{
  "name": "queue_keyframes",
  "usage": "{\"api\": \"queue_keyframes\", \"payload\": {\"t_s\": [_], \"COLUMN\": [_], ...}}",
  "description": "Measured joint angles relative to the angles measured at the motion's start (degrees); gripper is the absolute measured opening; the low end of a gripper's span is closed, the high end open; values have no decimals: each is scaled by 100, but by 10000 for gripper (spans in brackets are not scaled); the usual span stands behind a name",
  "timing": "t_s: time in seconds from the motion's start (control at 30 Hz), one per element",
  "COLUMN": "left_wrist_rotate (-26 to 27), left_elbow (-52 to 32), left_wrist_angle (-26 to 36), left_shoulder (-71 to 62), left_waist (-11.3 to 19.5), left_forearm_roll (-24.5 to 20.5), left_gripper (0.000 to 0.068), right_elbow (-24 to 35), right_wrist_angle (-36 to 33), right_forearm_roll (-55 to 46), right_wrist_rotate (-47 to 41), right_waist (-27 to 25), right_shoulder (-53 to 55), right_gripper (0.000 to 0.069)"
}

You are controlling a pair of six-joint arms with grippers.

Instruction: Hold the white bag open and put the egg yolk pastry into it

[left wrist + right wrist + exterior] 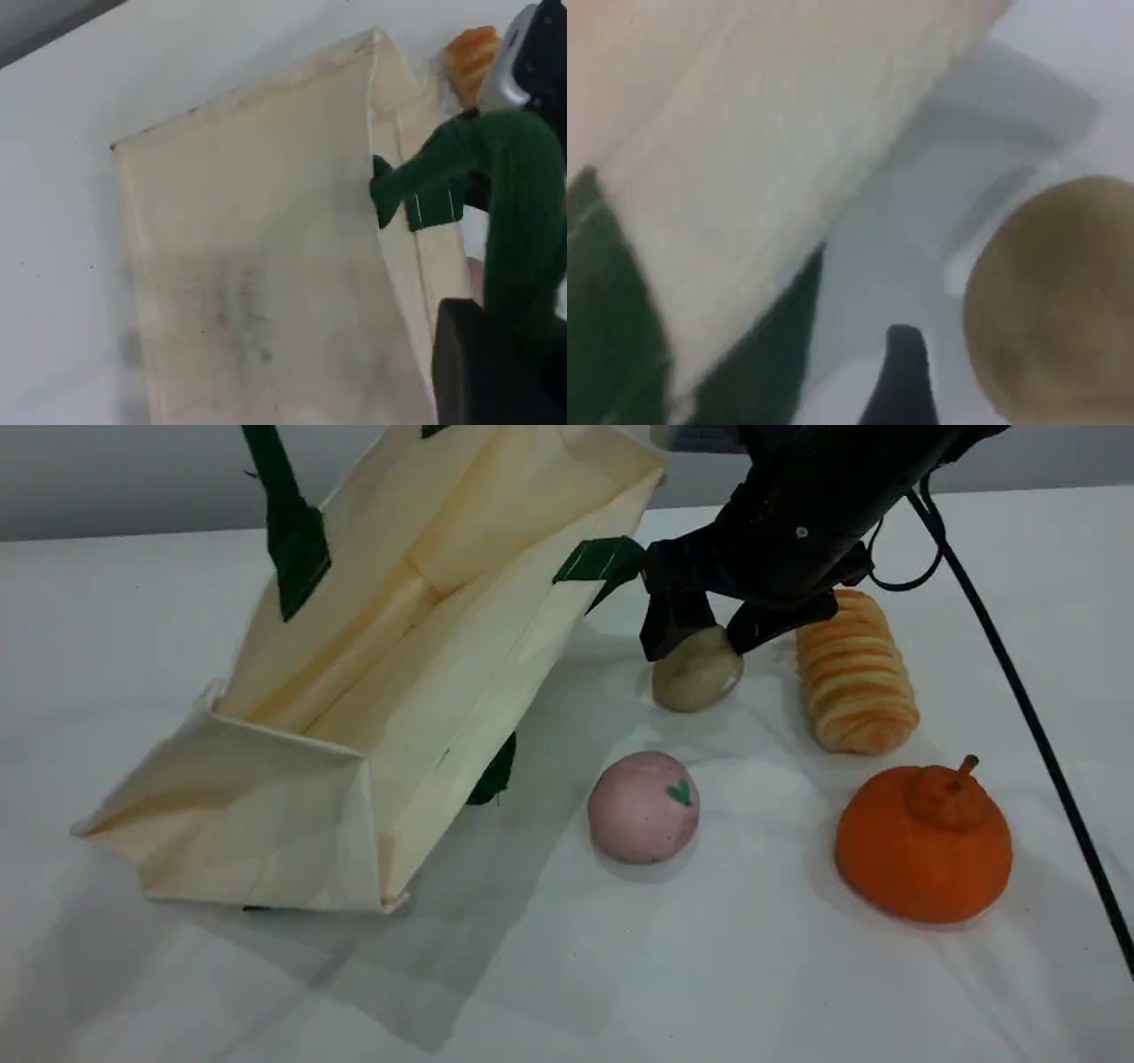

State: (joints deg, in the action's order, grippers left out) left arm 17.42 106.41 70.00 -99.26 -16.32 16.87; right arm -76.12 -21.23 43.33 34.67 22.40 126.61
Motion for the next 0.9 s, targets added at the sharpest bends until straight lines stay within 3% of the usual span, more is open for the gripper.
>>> {"api": "queue_keyframes", "payload": {"t_s": [0.17,0.33,0.67,0.9], "left_wrist_rotate": [5,5,5,5], "left_elbow": [0,0,0,0], "left_wrist_angle": [0,0,0,0], "left_shoulder": [0,0,0,0], "left_waist": [0,0,0,0], "left_forearm_roll": [-18,-18,-22,-22], "left_gripper": [92,92,92,92], "right_elbow": [-40,-40,-40,-34], "right_wrist_angle": [118,123,-29,-176], "right_forearm_roll": [3,3,-237,-506], "right_wrist_rotate": [11,11,54,-11], "right_waist": [0,0,0,-54], "right_shoulder": [186,222,222,130], "right_gripper": [520,424,72,41]}}
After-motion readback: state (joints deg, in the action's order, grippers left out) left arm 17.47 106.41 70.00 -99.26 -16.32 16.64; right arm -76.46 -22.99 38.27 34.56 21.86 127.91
